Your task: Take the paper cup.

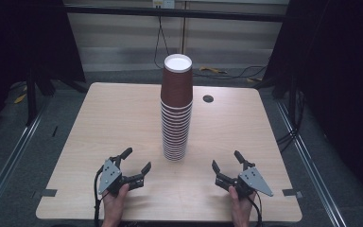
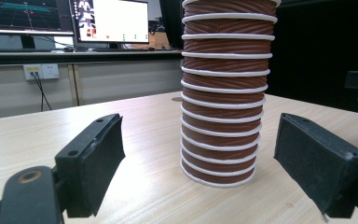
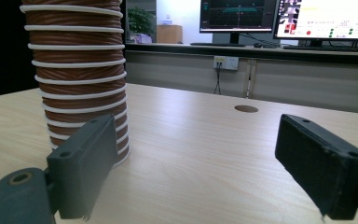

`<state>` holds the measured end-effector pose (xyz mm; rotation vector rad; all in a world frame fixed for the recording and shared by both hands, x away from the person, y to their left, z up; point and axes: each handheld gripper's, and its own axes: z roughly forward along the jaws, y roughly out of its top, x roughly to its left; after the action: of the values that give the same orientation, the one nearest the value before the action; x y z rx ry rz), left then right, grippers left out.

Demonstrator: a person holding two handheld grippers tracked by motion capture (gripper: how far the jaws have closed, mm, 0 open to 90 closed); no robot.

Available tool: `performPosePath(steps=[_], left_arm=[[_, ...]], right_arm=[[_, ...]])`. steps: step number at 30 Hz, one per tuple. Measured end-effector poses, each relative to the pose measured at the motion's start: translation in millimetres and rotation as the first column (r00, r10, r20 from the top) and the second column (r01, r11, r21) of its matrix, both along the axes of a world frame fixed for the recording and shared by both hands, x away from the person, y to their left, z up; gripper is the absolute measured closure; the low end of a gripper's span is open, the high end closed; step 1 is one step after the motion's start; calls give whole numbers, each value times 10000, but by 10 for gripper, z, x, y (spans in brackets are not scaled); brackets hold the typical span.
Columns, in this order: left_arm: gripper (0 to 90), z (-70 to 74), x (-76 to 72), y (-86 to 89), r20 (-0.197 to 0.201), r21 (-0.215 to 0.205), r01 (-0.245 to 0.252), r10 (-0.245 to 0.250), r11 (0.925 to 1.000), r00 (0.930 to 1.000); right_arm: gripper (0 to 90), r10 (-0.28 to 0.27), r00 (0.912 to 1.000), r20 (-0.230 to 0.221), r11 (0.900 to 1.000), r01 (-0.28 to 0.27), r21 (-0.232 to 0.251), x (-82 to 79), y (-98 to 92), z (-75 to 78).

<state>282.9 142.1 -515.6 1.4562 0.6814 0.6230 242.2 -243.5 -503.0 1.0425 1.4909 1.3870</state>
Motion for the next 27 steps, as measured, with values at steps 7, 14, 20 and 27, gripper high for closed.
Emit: performPosePath(steps=[7, 14, 20, 27], left_arm=[[154, 1, -1, 2, -4, 12, 45, -45, 10000, 10000], [154, 0, 4, 4, 39, 0, 108, -108, 9999, 9999], [154, 0, 2, 3, 9, -15, 150, -150, 9999, 9999], [154, 0, 3, 1, 26, -34, 208, -208, 9998, 9998]], right_arm=[[131, -289, 9987, -430, 9996, 287, -47, 37, 11, 13], [131, -82, 9978, -659, 9999, 73, -146, 56, 32, 20], [132, 239, 9877, -1545, 9996, -254, -80, 67, 45, 43], [132, 741, 9888, -1299, 9973, -735, 93, 107, 167, 166]])
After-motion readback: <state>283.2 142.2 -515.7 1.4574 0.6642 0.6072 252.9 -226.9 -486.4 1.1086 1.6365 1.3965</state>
